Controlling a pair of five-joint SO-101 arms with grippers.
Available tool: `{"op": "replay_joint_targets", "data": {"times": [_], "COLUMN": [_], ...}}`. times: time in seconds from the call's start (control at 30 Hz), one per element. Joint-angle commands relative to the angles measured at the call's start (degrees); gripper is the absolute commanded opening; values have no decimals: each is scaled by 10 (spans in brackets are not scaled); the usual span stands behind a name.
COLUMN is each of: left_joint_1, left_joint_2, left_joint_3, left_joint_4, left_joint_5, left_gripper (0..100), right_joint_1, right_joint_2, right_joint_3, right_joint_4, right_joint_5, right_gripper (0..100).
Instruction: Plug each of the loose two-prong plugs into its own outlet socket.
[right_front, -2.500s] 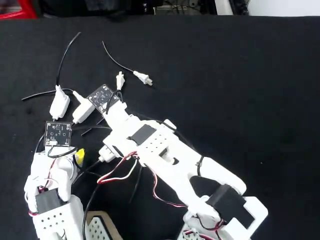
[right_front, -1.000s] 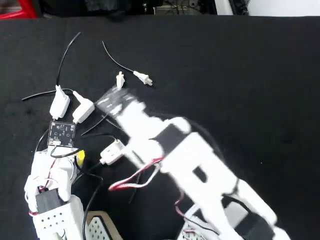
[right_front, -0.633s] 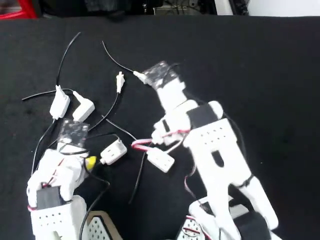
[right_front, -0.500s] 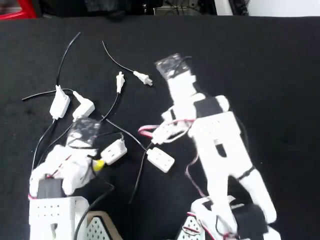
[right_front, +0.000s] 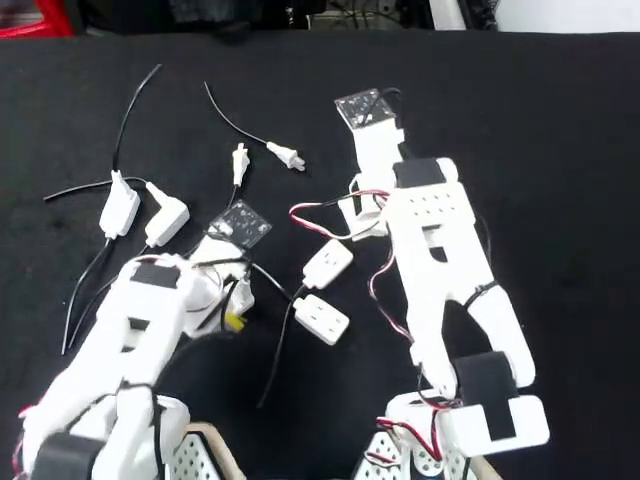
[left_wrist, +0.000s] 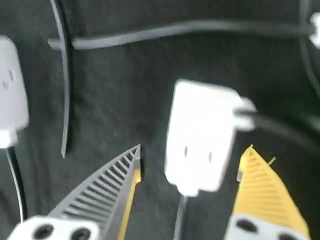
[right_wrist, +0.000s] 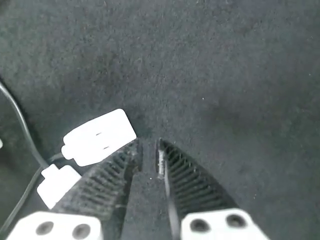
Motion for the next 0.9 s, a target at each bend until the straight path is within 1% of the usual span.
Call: {"op": "replay_joint_targets", "data": {"times": [0.0, 0.13, 0.2, 0.4, 0.5, 0.57, 0.7, 0.73, 0.8, 0.87], "left_joint_1": [10, 8, 9, 7, -4, -28, -119, -145, -192, -228], "left_joint_2": [44, 56, 56, 56, 55, 50, 12, 1, -13, -16], "left_joint_3": [-30, -31, -31, -31, -41, -66, -145, -172, -225, -271], "left_joint_4": [-61, -80, -81, -73, -35, 4, 91, 113, 161, 185], "left_joint_5": [-2, -1, -1, 0, 0, -3, -5, -18, -65, -96], "left_gripper": [306, 298, 247, 31, 37, 28, 30, 30, 30, 30], "right_joint_1": [-3, -23, -26, -23, -23, -23, -22, -22, -22, -22], "right_joint_2": [1, 5, 5, 5, 5, 5, 5, 5, 5, 5], "right_joint_3": [-31, -29, -29, -29, -29, -28, -28, -28, -28, -28], "right_joint_4": [2, 3, 3, 3, 3, 3, 3, 3, 3, 3], "right_joint_5": [5, 5, 6, 6, 6, 6, 5, 5, 5, 5], "right_gripper": [50, 50, 50, 50, 50, 50, 50, 50, 50, 50]}}
